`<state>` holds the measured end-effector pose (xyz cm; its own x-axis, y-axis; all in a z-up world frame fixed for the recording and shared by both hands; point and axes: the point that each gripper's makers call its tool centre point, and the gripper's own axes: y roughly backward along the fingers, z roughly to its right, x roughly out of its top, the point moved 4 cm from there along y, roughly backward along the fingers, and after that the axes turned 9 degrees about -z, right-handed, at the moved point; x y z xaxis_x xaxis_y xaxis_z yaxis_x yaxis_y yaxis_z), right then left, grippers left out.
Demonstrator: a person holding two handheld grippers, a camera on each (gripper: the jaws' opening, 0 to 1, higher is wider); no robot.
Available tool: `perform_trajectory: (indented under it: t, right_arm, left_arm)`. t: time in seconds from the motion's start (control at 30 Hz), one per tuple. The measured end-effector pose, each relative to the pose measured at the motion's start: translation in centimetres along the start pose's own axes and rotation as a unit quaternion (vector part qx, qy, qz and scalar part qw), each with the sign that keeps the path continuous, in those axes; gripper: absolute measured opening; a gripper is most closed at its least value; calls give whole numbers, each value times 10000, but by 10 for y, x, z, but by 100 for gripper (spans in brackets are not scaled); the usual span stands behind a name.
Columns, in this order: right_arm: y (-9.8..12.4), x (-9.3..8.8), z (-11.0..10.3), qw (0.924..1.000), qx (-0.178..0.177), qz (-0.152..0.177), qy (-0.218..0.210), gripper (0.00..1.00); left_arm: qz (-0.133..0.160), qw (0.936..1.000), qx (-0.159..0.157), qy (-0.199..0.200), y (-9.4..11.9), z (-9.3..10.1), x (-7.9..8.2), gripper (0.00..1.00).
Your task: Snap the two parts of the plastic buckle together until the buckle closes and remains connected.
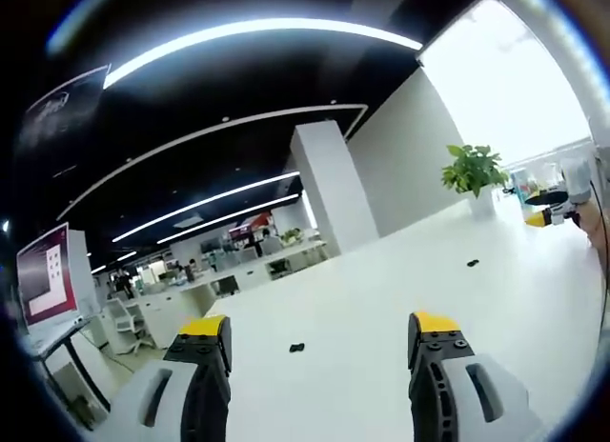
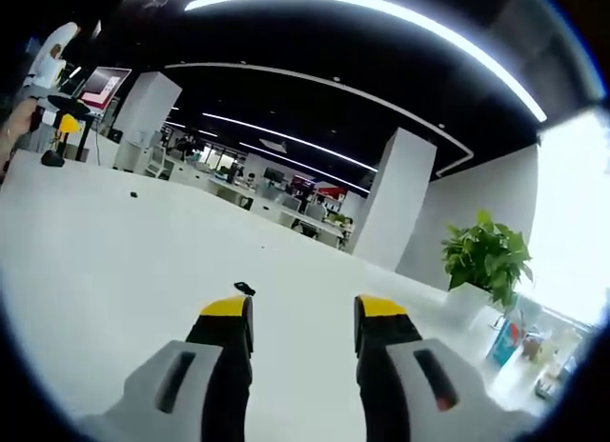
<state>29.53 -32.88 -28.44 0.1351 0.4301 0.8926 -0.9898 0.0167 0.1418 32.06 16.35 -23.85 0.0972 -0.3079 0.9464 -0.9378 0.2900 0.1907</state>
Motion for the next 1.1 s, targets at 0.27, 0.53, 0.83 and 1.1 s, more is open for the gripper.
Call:
perform_trajectory:
  t: [0.27,0.53,0.83,1.1]
  right_arm:
    - [0,0,0,10000,-5,-2,17,42]
    - [0,0,1,10000,-3,50,-26,42]
    - [1,0,-1,10000,46,46,-17,42]
    - [1,0,-5,9999,125,28,12,41]
  left_arm:
    - [-147,9998,-87,-32,-10,-5,5,76]
    - [-286,9995,-101,-102,-18,-11,8,76]
    - [-458,9986,-125,-221,-22,-20,10,76]
    - [-654,9968,-141,-445,-33,-22,11,76]
